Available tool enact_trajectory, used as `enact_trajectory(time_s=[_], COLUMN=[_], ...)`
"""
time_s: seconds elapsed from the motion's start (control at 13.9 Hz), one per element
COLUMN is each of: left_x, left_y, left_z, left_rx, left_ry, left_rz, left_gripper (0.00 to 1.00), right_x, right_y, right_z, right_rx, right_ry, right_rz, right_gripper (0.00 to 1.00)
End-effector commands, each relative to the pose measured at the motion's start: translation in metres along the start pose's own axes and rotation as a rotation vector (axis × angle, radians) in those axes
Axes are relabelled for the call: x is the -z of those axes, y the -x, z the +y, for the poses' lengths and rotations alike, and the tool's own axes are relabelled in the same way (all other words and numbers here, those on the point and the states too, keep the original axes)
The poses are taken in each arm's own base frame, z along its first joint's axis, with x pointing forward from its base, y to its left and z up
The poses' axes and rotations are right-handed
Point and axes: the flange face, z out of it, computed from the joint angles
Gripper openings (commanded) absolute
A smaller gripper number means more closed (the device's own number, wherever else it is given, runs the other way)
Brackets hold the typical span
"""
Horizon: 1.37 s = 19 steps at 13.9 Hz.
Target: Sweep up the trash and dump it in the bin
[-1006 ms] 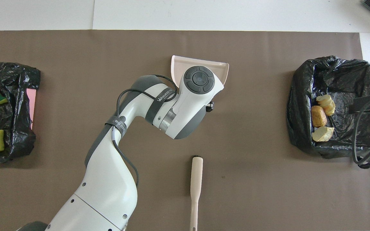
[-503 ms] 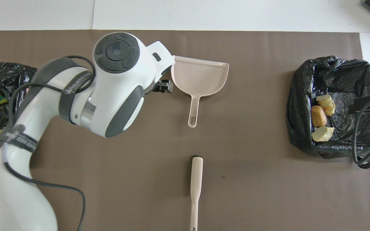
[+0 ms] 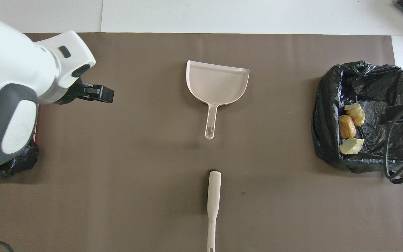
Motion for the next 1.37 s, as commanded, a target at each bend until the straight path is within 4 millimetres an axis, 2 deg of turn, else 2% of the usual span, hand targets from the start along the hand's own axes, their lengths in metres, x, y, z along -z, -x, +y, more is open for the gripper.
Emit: enact_trajectory(time_s=[0.0, 0.07, 0.22, 0.29, 0.5, 0.65, 0.79, 1.29], left_x=[0.039, 0.053, 0.065, 0.065, 0.067, 0.067, 0.076, 0.074], left_y=[0.022, 0.029, 0.035, 0.037, 0.039, 0.040, 0.045, 0.052], left_z=[-0.024, -0.036, -0.047, -0.057, -0.065, -0.073, -0.075, -0.075], left_rx=[0.000, 0.001, -0.022, -0.007, -0.005, -0.074, -0.080, -0.064], left_ry=[0.020, 0.019, 0.026, 0.036, 0.043, 0.039, 0.032, 0.033], left_rz=[-0.053, -0.082, -0.100, -0.104, -0.101, -0.098, -0.075, -0.082], left_gripper=[1.00, 1.00, 1.00, 1.00, 1.00, 1.00, 1.00, 1.00], right_x=[0.002, 0.002, 0.001, 0.002, 0.001, 0.002, 0.002, 0.002], right_y=[0.005, 0.005, 0.005, 0.005, 0.005, 0.005, 0.005, 0.005], right_z=[0.002, 0.002, 0.002, 0.002, 0.002, 0.002, 0.002, 0.002], right_rx=[0.009, 0.009, 0.009, 0.010, 0.010, 0.009, 0.009, 0.010], right_ry=[-0.017, -0.017, -0.017, -0.018, -0.017, -0.017, -0.017, -0.017], right_rz=[-0.008, -0.009, -0.009, -0.008, -0.009, -0.008, -0.009, -0.008], right_gripper=[1.00, 1.00, 1.00, 1.00, 1.00, 1.00, 1.00, 1.00])
